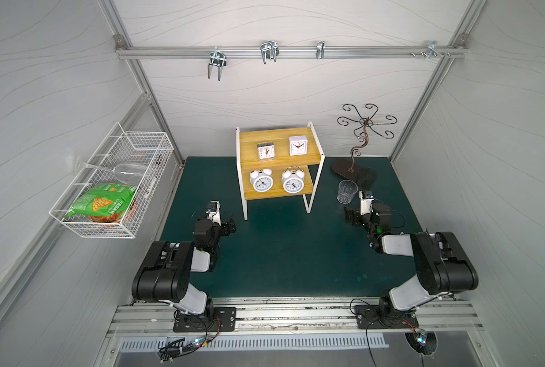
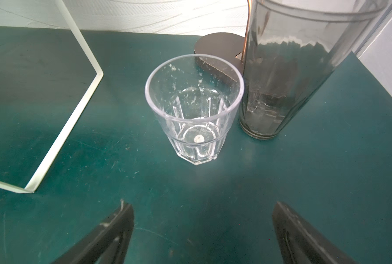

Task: Place the alarm clocks on the shelf by style
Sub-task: Reset both arms

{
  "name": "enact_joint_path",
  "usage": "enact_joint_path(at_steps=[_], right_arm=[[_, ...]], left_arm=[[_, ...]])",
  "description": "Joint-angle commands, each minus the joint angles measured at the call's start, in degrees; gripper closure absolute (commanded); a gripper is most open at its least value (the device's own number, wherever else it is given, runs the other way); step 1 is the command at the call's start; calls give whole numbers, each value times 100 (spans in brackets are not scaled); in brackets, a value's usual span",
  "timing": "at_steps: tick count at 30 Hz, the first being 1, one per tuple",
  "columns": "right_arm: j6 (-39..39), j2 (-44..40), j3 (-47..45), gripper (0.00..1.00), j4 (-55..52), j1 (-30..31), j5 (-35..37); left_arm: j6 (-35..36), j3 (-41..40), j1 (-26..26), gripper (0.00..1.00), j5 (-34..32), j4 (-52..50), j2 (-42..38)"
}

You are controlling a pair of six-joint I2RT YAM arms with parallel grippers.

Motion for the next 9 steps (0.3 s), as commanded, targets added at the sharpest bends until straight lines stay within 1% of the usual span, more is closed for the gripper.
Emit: enact_joint_path(at_steps=[1, 9], right_arm=[[107, 54, -38, 1, 157, -25, 41], [105, 53, -29, 1, 156, -29, 40]], left_arm=[[-90, 202, 30, 0, -165, 163, 26], [-95, 211, 30, 0, -178, 164, 33]])
